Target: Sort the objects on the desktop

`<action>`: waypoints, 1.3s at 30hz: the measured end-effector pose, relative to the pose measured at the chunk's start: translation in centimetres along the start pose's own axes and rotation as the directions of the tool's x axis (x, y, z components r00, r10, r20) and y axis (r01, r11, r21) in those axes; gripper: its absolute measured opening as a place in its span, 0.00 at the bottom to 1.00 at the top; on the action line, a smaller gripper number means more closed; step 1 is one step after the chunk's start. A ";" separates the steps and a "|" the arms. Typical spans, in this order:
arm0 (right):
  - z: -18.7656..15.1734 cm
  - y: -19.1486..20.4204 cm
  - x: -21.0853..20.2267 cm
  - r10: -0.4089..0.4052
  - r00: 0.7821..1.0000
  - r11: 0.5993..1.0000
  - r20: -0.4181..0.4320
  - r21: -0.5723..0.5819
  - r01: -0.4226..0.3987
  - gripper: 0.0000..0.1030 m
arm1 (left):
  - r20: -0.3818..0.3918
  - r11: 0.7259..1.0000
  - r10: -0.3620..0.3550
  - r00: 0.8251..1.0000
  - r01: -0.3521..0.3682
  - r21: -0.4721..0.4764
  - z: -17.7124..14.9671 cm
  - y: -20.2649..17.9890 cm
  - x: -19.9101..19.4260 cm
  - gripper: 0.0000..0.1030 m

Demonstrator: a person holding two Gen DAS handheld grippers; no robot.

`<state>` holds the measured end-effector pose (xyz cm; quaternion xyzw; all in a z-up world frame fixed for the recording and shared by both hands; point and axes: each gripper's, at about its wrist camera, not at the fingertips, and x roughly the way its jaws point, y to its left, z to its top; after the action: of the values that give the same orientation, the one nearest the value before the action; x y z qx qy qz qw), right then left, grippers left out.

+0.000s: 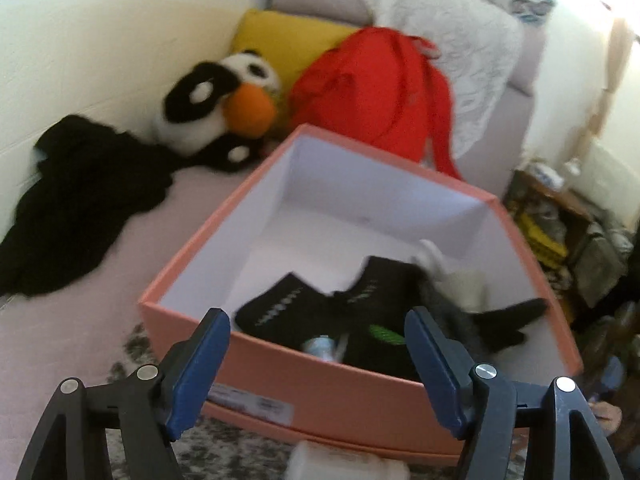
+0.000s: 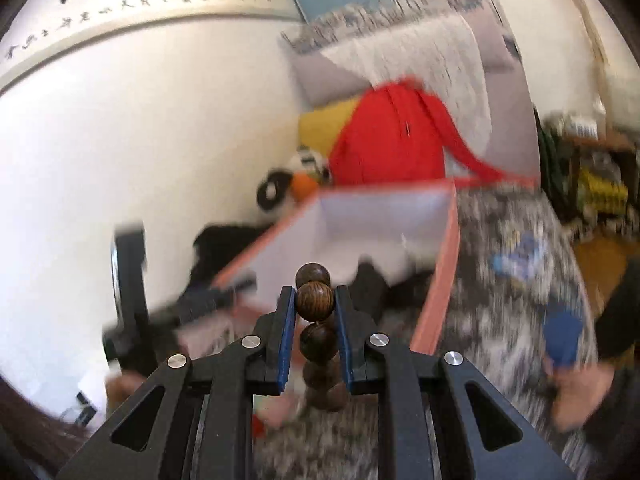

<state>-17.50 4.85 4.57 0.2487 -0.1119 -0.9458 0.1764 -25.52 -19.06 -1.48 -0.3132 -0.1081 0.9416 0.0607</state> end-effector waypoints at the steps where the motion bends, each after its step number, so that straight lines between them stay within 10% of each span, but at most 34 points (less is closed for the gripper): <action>1: 1.0 0.2 0.6 -0.011 1.000 1.000 0.010 -0.015 0.011 0.20 | -0.003 1.000 0.001 1.000 -0.001 0.000 0.0 0.2 0.1 0.74; 5: 2.9 0.7 4.0 -0.117 0.993 0.992 -0.017 -0.055 0.116 0.35 | -0.040 0.999 -0.042 0.998 0.042 0.014 0.0 0.6 0.2 0.76; 7: 2.3 0.8 5.3 -0.200 0.978 0.979 -0.057 -0.060 0.196 0.83 | -0.063 0.997 -0.058 0.996 0.060 0.041 -0.2 0.2 0.2 0.78; 13: -3.2 1.0 0.8 -0.210 0.978 0.974 -0.015 -0.086 0.208 0.88 | -0.015 0.995 -0.037 0.999 0.038 0.089 -0.4 -2.1 -0.6 0.79; 21: -15.4 -5.4 -3.4 -0.165 0.975 0.940 -0.150 0.275 0.201 0.94 | 0.112 0.976 -0.089 0.990 0.110 -0.189 -1.4 -3.7 -3.7 0.81; 25: -15.9 -7.5 -1.8 -0.079 0.965 0.914 -0.248 0.368 0.170 0.94 | 0.122 0.988 0.148 0.982 -0.141 -0.060 -6.1 -5.3 -4.2 0.84; 32: -14.8 -8.8 -4.2 0.063 0.987 0.866 -0.146 0.500 0.019 0.94 | -0.020 0.953 0.201 0.979 -0.191 0.234 -11.2 -5.7 0.4 0.84; 39: -14.1 -10.0 -6.8 0.150 0.987 0.787 -0.048 0.610 -0.090 0.94 | -0.208 0.956 0.192 0.959 -0.135 0.260 -12.6 -4.3 6.5 0.86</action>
<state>-7.58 14.89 -7.54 0.3287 -0.4159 -0.8341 0.1524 -22.97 -11.64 -14.01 -0.4187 0.0425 0.9066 0.0322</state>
